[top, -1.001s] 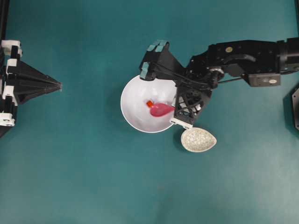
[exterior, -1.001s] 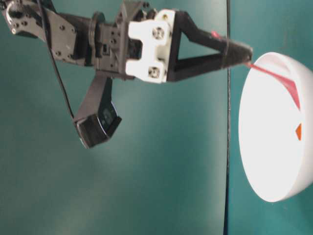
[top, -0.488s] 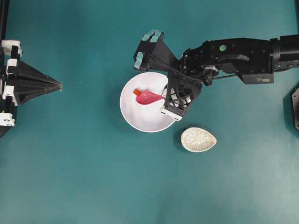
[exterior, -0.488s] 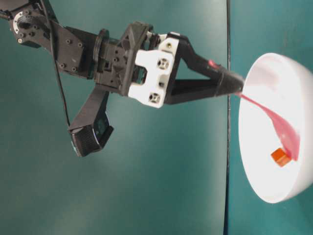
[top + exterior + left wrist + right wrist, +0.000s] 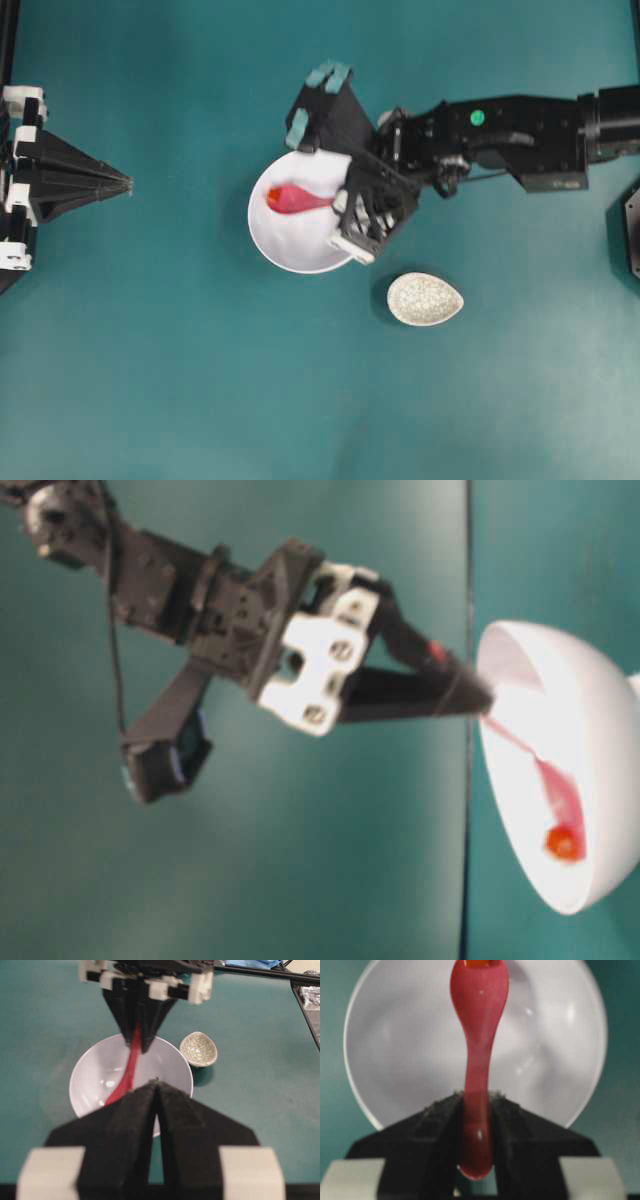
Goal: Grip the spoon and scoop the red block from the bowl with right arm.
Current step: 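Tilt the spoon down and scoop under the red cube in the bowl, then raise the spoon holding the red cube and pull the arm back right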
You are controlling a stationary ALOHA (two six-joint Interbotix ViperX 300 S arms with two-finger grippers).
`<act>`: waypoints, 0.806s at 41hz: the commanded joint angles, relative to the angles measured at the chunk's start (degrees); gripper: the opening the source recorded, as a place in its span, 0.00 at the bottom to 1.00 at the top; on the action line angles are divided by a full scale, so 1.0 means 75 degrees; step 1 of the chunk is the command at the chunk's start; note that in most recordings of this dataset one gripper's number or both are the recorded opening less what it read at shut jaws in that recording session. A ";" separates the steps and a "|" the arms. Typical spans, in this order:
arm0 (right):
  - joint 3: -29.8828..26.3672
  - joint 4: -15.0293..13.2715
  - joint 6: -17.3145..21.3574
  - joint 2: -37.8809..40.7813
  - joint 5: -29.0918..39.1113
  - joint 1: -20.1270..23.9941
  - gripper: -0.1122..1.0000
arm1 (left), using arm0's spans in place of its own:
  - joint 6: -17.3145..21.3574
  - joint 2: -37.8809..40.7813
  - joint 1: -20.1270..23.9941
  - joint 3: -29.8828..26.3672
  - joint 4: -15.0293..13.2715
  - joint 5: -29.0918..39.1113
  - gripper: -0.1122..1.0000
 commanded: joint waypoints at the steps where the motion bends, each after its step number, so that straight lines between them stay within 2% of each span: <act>1: 0.0035 -0.0023 0.0047 -0.0328 -0.0188 0.0129 0.30 | 0.0000 0.0023 0.0023 -0.0199 0.0023 -0.0023 0.10; 8: 0.0422 -0.0023 0.0375 -0.0539 -0.0691 0.0398 0.30 | 0.0000 0.0023 0.0023 -0.0188 0.0023 -0.0023 0.10; 20: 0.1594 -0.0035 0.0938 -0.1289 -0.2074 0.0656 0.30 | 0.0000 0.0035 0.0023 -0.0188 0.0023 -0.0023 0.10; 33: 0.2918 -0.0047 0.0984 -0.2262 -0.3035 0.0703 0.30 | 0.0000 0.0047 0.0023 -0.0188 0.0023 -0.0023 0.10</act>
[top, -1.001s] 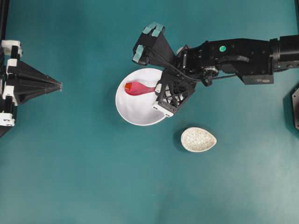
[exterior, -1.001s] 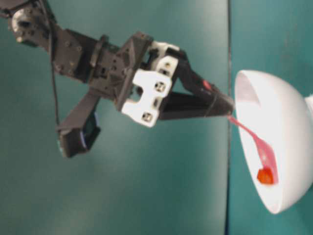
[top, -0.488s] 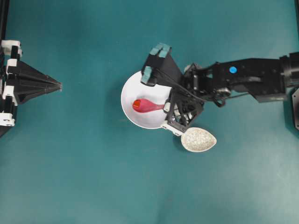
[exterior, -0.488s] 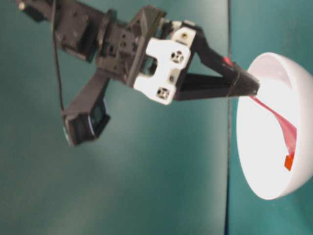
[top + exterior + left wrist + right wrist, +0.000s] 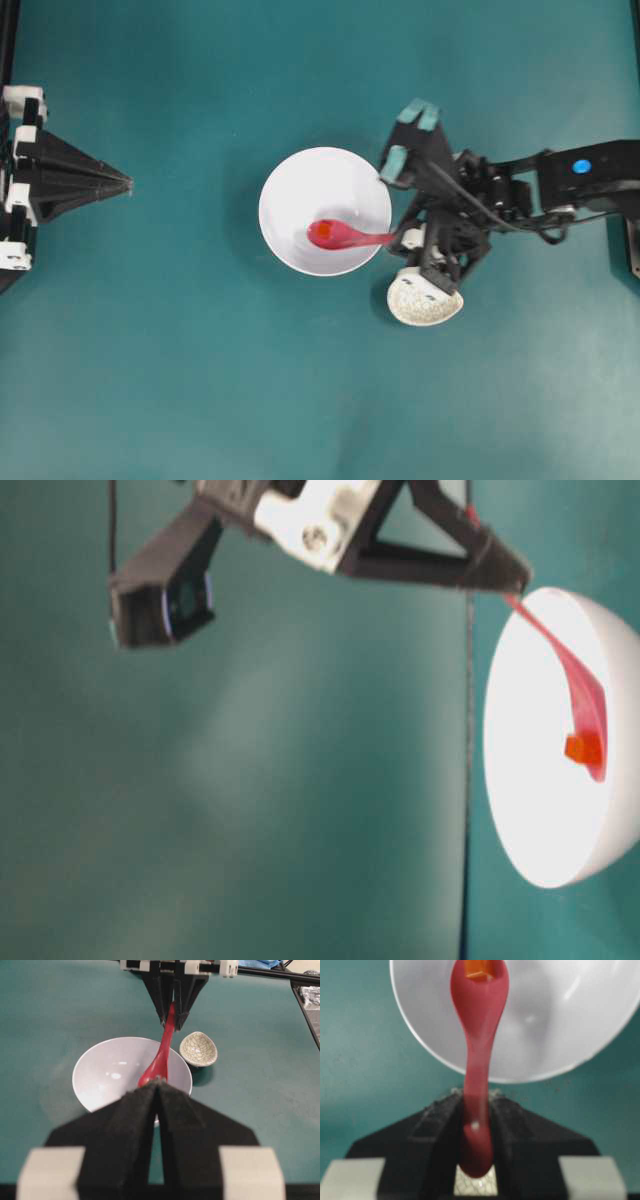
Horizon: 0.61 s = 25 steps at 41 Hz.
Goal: Grip the spoon and scoop the red block from the bowl with right arm.
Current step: 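Raise the spoon holding the red cube and pull the arm back right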
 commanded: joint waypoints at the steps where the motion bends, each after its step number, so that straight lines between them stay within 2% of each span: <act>1: 0.0211 -0.0035 0.0012 -0.0492 -0.0434 0.0035 0.30 | 0.0000 0.0047 0.0023 -0.0188 0.0023 -0.0023 0.10; 7: 0.0598 -0.0023 0.0012 -0.0937 -0.1125 0.0035 0.30 | -0.0012 0.0023 0.0023 -0.0188 0.0023 -0.0023 0.10; 11: 0.0727 -0.0035 0.0000 -0.1184 -0.1254 0.0035 0.30 | -0.0012 0.0023 0.0023 -0.0188 0.0023 -0.0023 0.10; 18: 0.0703 -0.0035 -0.0012 -0.1641 -0.1066 0.0035 0.30 | -0.0012 0.0023 0.0023 -0.0176 0.0023 -0.0023 0.10; 25: 0.0328 -0.0070 -0.0047 -0.2109 -0.0293 0.0035 0.30 | -0.0012 0.0023 0.0023 -0.0188 0.0023 -0.0035 0.10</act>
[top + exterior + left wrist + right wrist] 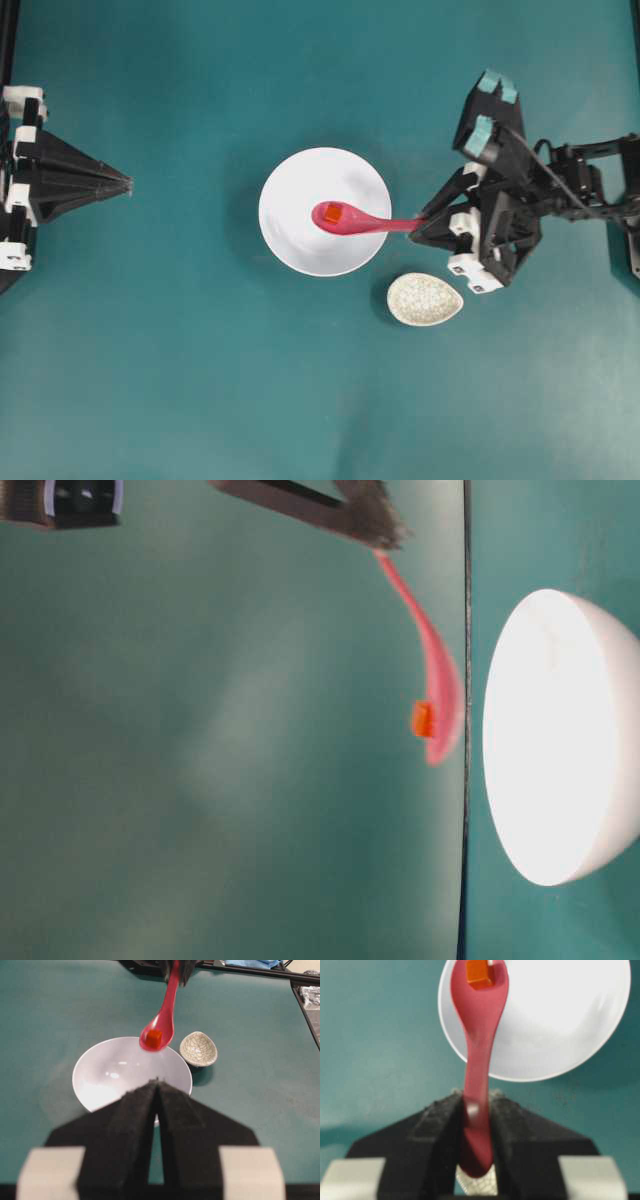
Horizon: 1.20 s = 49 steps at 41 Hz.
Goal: Grip the spoon and scoop the red block from the bowl with right arm.
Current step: 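Raise the spoon holding the red cube and pull the arm back right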
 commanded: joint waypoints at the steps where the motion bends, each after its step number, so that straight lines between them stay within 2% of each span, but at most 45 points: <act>1: -0.0410 -0.0059 -0.0023 -0.0352 0.0363 0.0023 0.30 | -0.0012 0.0023 0.0023 -0.0199 0.0023 -0.0035 0.10; 7: -0.0668 -0.0410 -0.0023 -0.0609 0.0855 0.0023 0.30 | -0.0012 0.0023 0.0023 -0.0188 0.0023 -0.0082 0.10; 21: -0.0738 -0.1242 -0.0012 -0.0621 0.0867 0.0023 0.30 | 0.0000 0.0000 0.0023 -0.0188 0.0023 -0.0164 0.10; 28: -0.0773 -0.1395 -0.0012 -0.0621 0.0902 0.0023 0.30 | -0.0012 0.0000 0.0023 -0.0188 0.0023 -0.0023 0.10; 49: -0.0762 -0.1441 0.0000 -0.0598 0.0844 0.0023 0.30 | 0.0164 -0.0035 0.0023 -0.0188 0.0023 0.0094 0.10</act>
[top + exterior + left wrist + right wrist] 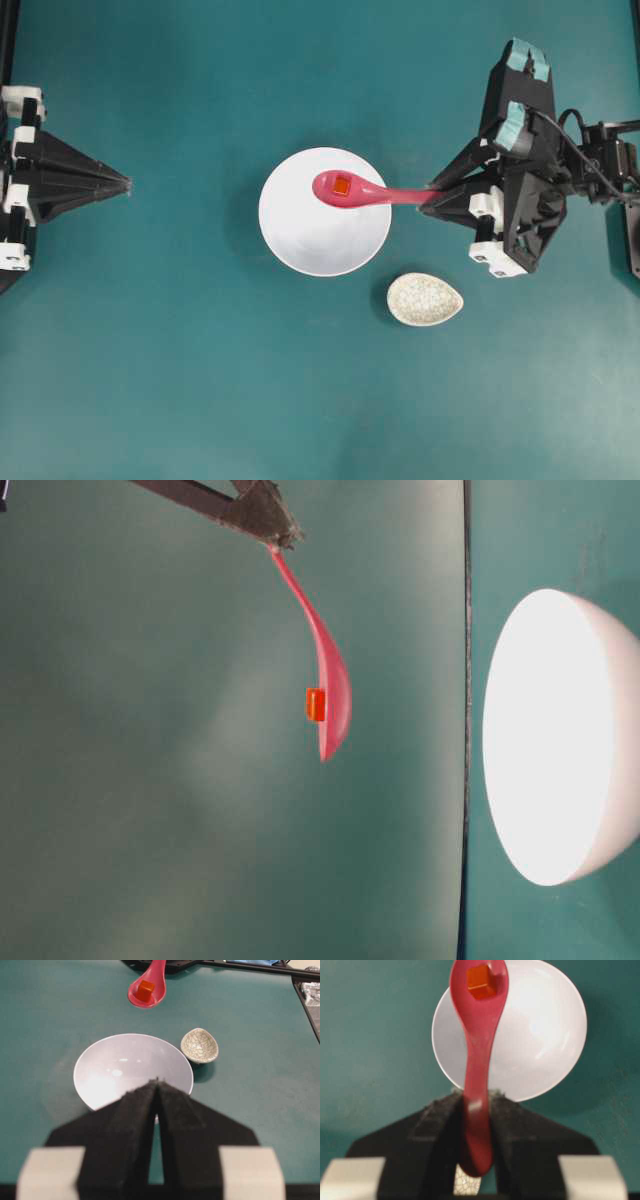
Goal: Grip the spoon and scoop the red block from the bowl with right arm.
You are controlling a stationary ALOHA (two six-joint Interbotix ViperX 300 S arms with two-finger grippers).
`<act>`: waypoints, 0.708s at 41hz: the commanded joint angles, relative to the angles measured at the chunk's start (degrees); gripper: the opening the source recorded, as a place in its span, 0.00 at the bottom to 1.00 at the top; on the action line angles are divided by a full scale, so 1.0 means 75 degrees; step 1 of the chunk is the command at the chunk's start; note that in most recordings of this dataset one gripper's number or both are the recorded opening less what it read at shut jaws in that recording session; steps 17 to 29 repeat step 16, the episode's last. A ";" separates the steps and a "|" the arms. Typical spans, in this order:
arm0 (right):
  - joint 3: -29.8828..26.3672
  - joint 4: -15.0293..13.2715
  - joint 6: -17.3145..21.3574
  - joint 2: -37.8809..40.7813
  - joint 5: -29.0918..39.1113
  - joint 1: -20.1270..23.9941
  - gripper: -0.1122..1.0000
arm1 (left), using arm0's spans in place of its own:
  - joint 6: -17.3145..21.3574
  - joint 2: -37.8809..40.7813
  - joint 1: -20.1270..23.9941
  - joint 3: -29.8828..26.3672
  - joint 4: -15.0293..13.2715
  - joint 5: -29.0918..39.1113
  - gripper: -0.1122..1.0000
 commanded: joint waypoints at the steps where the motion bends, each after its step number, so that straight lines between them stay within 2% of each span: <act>1: -0.0246 -0.0035 0.0000 -0.0047 -0.0105 0.0023 0.30 | 0.0070 0.0023 0.0023 -0.0176 0.0023 -0.0035 0.10; 9: -0.0234 -0.0035 0.0012 -0.0035 -0.0246 0.0023 0.30 | 0.0281 0.0000 0.0023 -0.0188 0.0023 -0.0035 0.10; 29: -0.0246 0.0023 0.0070 0.0070 -0.0398 0.0047 0.30 | 0.0293 -0.0023 0.0023 -0.0188 0.0023 -0.0023 0.10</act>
